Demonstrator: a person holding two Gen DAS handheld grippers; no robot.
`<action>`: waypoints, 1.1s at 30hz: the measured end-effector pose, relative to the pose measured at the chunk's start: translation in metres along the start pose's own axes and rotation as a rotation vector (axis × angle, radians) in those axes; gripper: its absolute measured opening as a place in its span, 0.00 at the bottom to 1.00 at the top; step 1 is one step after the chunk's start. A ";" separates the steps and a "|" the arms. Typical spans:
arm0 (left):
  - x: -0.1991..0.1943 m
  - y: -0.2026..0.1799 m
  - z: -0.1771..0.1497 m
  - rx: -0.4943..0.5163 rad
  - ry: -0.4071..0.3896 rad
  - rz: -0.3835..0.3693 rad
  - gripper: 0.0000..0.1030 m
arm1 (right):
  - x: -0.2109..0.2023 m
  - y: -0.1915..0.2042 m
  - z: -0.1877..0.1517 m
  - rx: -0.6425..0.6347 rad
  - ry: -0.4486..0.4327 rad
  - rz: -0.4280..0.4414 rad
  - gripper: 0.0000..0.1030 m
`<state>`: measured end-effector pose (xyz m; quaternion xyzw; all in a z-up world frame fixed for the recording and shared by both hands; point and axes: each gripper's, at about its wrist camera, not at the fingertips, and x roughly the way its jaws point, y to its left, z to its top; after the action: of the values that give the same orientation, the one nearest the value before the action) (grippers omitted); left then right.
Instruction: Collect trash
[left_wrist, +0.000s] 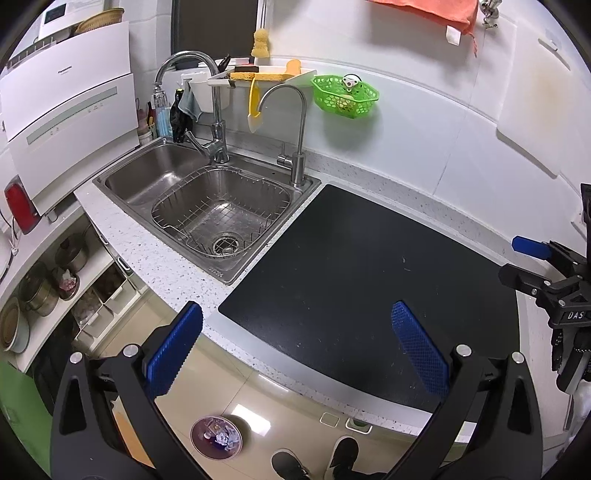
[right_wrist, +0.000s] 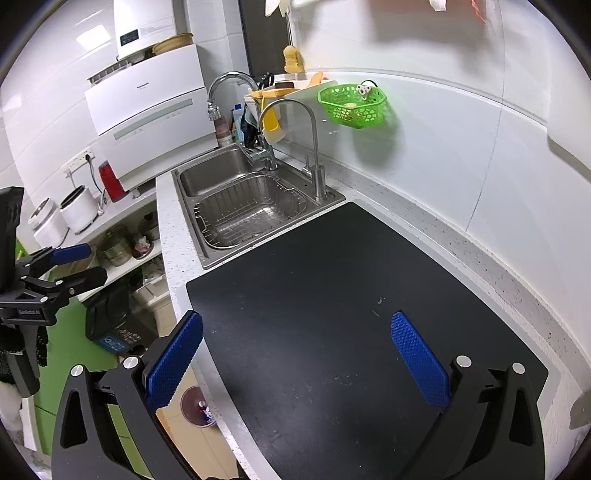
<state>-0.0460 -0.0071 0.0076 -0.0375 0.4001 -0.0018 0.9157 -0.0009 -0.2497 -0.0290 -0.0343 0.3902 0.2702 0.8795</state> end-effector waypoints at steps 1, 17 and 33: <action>0.000 0.000 0.000 -0.001 0.001 0.000 0.97 | 0.000 0.000 0.000 -0.001 0.001 0.001 0.95; 0.003 0.004 -0.001 -0.008 0.010 0.002 0.97 | 0.009 -0.001 0.002 -0.003 0.020 0.008 0.95; 0.007 0.006 0.000 -0.012 0.016 -0.002 0.97 | 0.013 -0.004 0.001 0.001 0.022 0.004 0.95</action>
<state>-0.0414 -0.0015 0.0020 -0.0434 0.4072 -0.0004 0.9123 0.0091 -0.2471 -0.0380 -0.0361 0.3997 0.2716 0.8747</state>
